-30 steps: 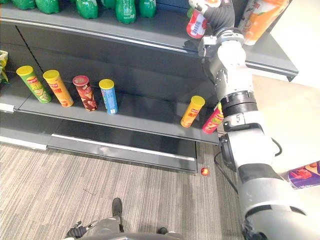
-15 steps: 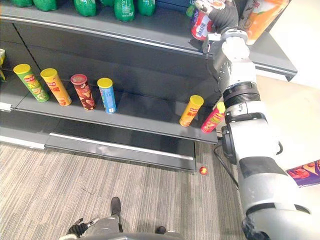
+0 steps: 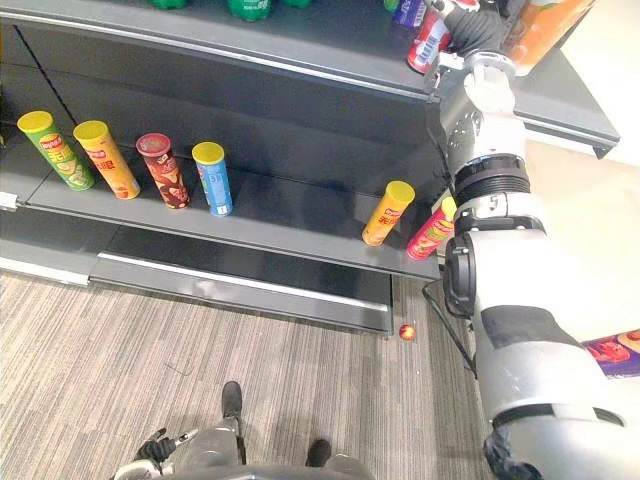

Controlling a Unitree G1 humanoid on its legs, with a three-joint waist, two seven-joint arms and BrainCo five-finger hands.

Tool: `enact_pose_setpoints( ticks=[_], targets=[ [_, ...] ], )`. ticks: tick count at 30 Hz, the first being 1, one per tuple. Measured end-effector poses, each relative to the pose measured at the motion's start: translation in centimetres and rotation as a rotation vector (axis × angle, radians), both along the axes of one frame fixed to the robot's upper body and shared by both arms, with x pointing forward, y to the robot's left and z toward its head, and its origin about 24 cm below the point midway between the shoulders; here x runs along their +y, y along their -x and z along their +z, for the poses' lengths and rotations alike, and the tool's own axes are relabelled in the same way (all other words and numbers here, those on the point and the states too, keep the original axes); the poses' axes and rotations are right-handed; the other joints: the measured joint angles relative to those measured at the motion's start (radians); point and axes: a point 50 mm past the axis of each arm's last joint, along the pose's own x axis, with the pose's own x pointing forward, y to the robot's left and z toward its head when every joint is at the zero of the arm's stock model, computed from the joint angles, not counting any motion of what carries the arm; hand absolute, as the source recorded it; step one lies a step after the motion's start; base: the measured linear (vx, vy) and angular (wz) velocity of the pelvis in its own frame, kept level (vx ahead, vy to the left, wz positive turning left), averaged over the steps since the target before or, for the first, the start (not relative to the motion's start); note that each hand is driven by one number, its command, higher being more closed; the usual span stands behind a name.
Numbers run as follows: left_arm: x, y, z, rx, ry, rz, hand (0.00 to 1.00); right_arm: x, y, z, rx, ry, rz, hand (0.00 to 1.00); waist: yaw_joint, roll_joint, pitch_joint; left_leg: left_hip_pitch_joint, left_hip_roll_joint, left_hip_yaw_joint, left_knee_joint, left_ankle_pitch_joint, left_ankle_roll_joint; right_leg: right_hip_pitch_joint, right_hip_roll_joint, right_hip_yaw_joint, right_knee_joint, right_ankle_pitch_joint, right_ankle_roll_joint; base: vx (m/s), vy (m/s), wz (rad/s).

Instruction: Put the gum and the chips on the shelf.

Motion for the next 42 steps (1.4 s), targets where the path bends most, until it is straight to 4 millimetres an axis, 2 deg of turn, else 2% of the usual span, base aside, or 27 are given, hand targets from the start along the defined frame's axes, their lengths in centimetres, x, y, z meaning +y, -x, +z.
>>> enact_pose_setpoints(
  ticks=[10,19,42],
  targets=[
    [0.0,-0.1,0.0,-0.001,-0.002,0.001,0.00,1.1,-0.2,0.2,-0.008,0.004,0.026,1.00,0.000,-0.001,0.002,-0.002,0.004,-0.007,0.000,0.000,-0.003,0.000,0.006,-0.005,0.000,-0.004,-0.006,0.00,-0.003,0.01],
    [0.3,-0.3,0.1,-0.006,-0.009,-0.001,0.00,1.7,-0.1,0.5,-0.025,0.038,0.036,1.00,-0.001,-0.013,0.012,-0.001,0.004,-0.004,0.000,-0.001,-0.004,0.000,0.005,-0.002,0.000,-0.004,-0.006,0.00,0.000,0.00],
    [0.3,-0.3,0.1,-0.005,-0.010,-0.001,0.00,2.2,-0.2,0.4,-0.031,0.048,0.053,1.00,-0.001,-0.014,0.012,0.001,0.005,-0.002,0.000,-0.001,-0.004,0.000,0.006,0.001,0.002,-0.004,-0.007,0.00,0.000,0.00]
  ],
)
